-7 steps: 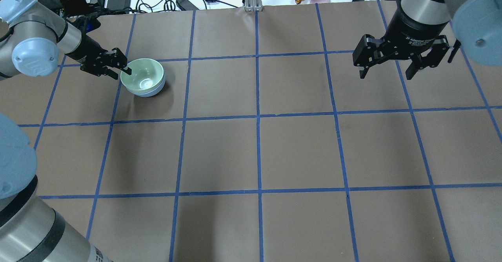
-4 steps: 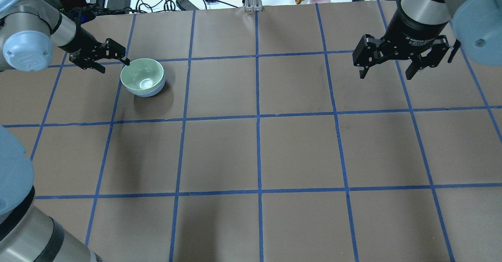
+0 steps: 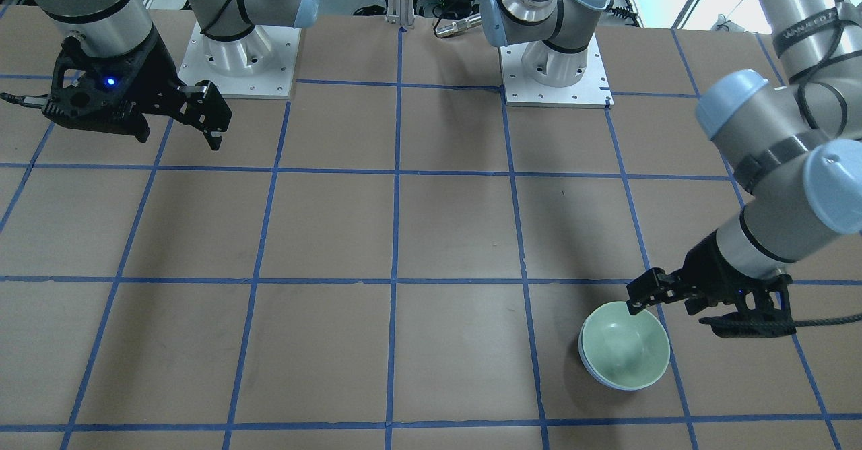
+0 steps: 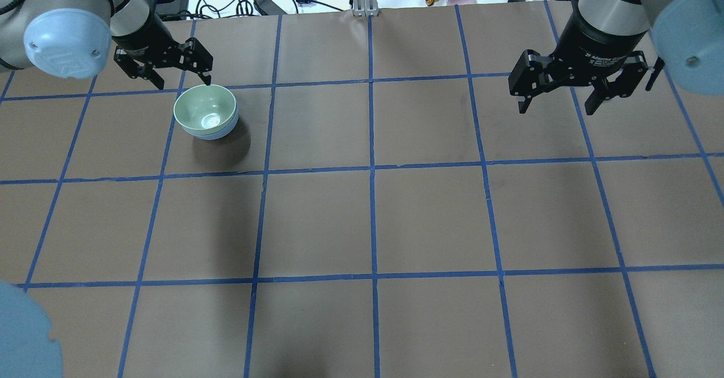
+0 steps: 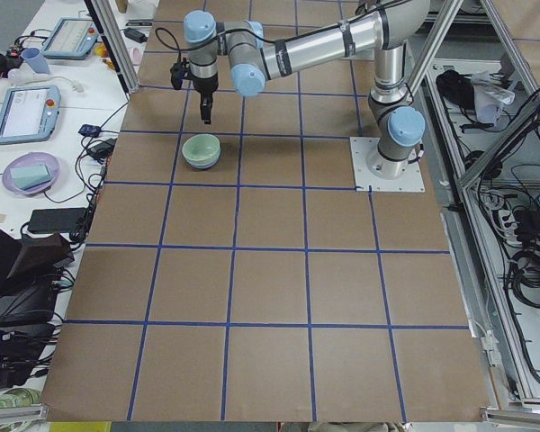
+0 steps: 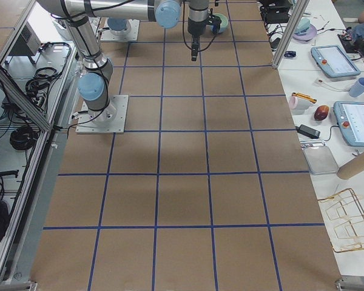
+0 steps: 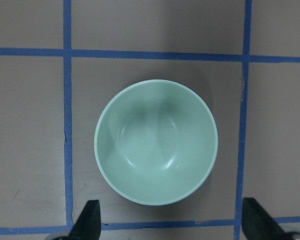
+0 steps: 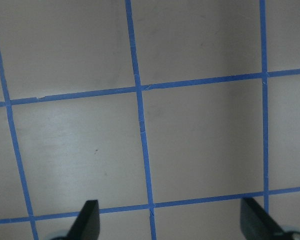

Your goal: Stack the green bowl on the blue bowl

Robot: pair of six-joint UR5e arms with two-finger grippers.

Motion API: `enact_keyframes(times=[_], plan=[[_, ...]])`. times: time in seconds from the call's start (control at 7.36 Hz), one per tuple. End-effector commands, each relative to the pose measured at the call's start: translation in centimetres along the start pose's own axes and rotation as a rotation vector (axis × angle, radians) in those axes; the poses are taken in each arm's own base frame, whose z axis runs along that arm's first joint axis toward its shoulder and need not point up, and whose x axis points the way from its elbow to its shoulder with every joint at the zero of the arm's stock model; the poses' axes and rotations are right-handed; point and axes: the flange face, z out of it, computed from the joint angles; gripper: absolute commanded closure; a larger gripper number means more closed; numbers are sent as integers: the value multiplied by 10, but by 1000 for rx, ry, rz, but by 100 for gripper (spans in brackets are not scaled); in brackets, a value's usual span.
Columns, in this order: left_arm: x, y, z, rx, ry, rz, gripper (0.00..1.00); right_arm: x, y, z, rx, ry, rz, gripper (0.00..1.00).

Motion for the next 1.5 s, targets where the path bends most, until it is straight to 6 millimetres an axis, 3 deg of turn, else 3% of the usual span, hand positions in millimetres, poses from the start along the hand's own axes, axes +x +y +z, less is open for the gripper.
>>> enact_keyframes(times=[0.0, 0.27, 0.41, 0.82, 1.36], plan=[[58, 59, -75, -6, -12, 5, 0, 0, 0, 0, 0, 0, 0, 0], [63, 111, -133, 5, -9, 9, 0, 0, 0, 0, 0, 0, 0, 0], [63, 128, -148, 2, -9, 9, 0, 0, 0, 0, 0, 0, 0, 0], [75, 135, -147, 6, -8, 43, 0, 0, 0, 0, 0, 0, 0, 0], [75, 132, -144, 4, -10, 45, 0, 0, 0, 0, 0, 0, 0, 0]])
